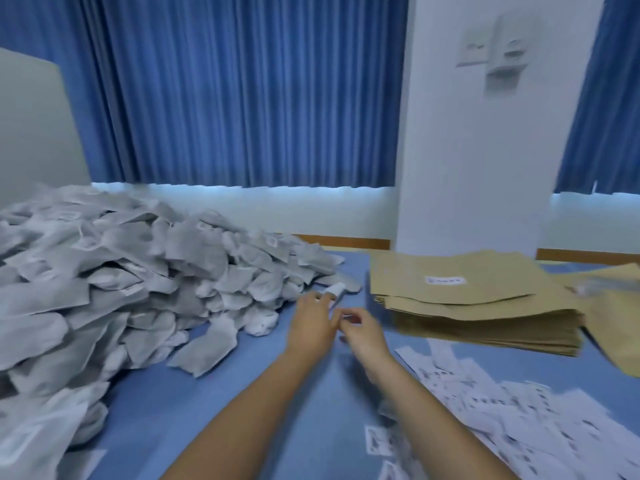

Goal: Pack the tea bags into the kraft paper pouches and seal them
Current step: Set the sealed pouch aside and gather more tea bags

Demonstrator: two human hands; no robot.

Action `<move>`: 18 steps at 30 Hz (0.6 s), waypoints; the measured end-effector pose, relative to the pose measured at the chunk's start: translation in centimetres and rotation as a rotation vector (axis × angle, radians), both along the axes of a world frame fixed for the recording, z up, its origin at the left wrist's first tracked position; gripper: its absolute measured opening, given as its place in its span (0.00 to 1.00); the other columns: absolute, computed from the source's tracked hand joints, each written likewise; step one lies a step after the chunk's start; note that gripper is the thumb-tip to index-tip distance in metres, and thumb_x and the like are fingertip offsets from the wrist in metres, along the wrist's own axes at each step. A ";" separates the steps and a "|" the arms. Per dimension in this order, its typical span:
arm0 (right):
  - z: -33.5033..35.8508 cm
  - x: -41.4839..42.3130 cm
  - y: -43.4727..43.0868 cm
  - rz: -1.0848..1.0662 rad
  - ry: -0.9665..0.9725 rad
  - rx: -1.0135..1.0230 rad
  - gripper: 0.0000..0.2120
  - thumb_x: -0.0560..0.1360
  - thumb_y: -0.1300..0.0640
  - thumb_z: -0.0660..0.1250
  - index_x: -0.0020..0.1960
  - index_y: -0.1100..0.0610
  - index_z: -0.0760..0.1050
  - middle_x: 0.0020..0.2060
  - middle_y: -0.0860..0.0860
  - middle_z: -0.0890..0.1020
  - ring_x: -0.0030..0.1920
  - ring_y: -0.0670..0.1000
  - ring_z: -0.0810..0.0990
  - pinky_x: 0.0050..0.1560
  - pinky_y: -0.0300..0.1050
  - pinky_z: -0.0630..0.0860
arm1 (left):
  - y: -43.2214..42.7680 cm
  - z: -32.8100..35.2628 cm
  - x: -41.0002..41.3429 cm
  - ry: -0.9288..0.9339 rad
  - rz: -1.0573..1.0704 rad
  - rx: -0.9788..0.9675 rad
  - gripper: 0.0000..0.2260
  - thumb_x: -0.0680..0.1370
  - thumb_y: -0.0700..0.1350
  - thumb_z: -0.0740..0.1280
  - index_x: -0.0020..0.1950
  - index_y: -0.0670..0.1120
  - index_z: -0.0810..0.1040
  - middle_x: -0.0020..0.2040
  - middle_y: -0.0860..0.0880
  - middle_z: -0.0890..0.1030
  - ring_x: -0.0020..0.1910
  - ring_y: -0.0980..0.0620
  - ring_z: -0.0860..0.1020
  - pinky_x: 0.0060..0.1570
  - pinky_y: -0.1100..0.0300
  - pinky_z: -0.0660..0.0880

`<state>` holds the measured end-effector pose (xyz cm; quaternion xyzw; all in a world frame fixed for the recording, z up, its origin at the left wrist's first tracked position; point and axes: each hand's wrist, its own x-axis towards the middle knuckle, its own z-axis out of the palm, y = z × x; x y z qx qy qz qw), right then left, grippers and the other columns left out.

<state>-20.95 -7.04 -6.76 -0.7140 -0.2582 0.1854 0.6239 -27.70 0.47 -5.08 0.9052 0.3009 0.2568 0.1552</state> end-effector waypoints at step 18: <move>-4.2 7.5 13.8 0.477 -0.318 -0.143 0.44 0.67 0.41 0.74 0.75 0.38 0.51 0.75 0.44 0.56 0.76 0.47 0.55 0.74 0.48 0.57 | 23.9 3.4 -2.0 0.509 0.332 -0.100 0.30 0.73 0.68 0.51 0.69 0.55 0.73 0.71 0.46 0.71 0.67 0.42 0.70 0.67 0.45 0.67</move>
